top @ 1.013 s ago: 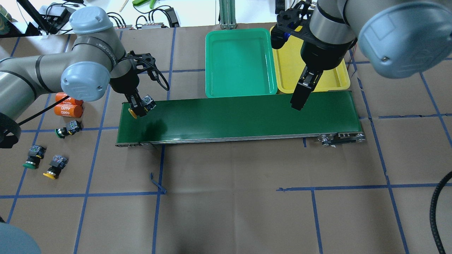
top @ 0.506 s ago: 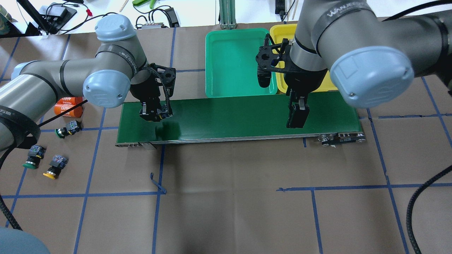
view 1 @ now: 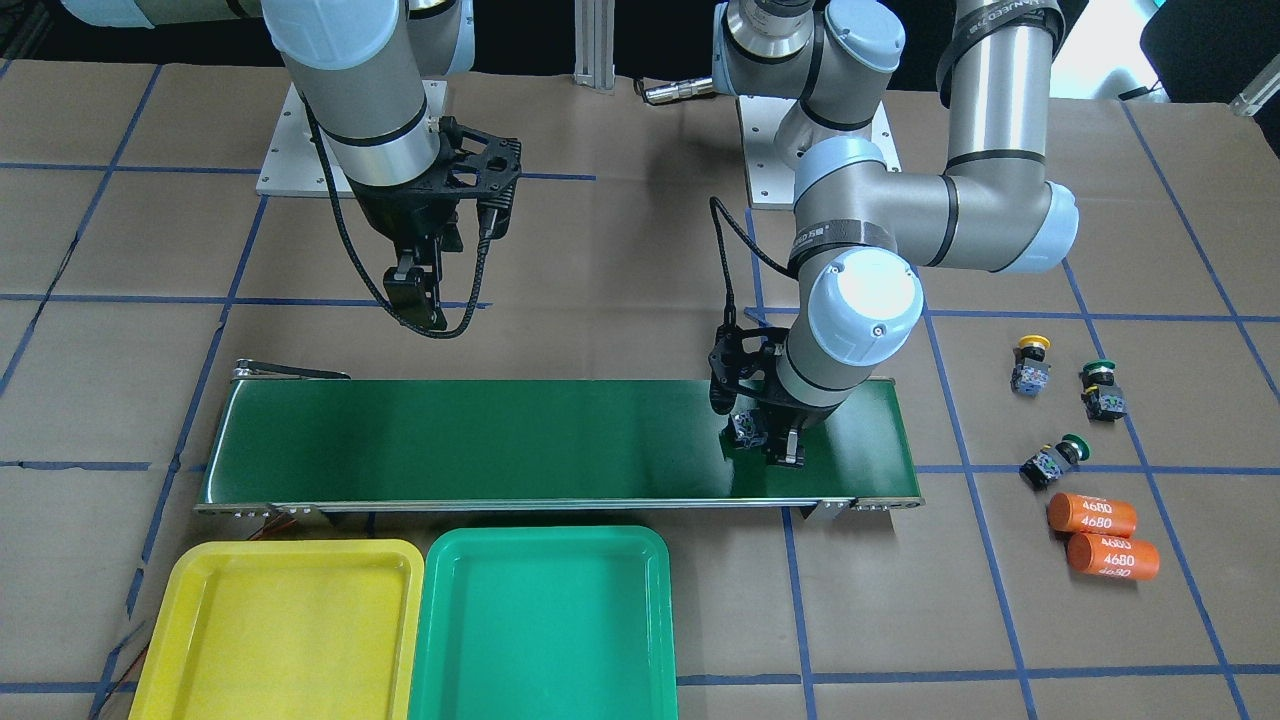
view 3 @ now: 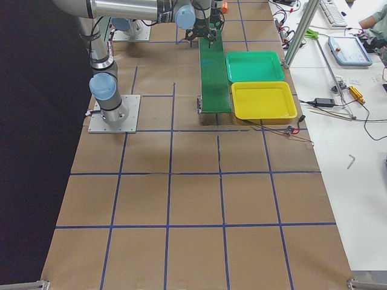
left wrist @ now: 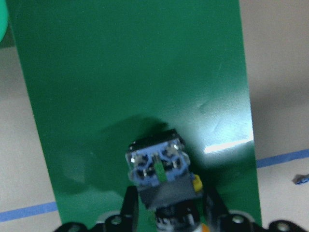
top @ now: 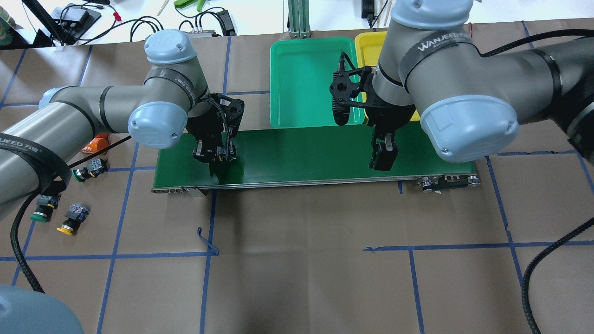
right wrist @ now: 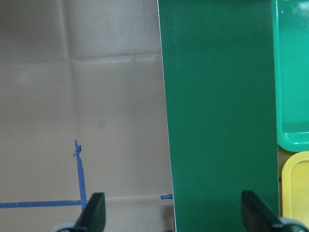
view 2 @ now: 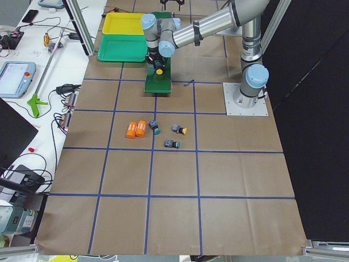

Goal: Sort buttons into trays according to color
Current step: 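Release the yellow button on the belt and lift the left gripper, then grasp the belt's yellow button with right gripper while left grasps another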

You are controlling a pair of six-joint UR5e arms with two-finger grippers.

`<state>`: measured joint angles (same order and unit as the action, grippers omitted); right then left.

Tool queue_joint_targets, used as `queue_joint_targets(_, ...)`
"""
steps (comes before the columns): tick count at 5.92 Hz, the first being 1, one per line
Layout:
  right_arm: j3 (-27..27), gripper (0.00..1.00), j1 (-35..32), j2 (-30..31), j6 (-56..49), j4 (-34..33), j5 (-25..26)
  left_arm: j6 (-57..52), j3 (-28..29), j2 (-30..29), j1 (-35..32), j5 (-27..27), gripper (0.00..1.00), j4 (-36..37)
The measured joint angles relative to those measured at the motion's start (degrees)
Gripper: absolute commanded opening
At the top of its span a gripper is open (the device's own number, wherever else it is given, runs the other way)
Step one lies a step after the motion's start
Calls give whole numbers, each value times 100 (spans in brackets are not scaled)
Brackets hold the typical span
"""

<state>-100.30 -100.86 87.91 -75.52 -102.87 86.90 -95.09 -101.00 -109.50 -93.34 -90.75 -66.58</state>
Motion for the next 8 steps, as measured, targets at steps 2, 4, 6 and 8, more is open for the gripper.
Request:
queue_joint_targets(2,-10,100,-4,-59,-166,-27,-50,264,-5,244,448,53,93,-85)
queue_joint_targets(4,-6,100,-8,-158,-411,-142,-54,954,-78,739,1618,91,95,-388)
queue_joint_targets(6,0,100,-148,-398,-420,-772,-56,1557,-193,863,2795,116,96,-574)
queue_joint_targets(8,34,100,-594,-922,-254,-1715,-43,2159,-519,760,3740,103,96,-368)
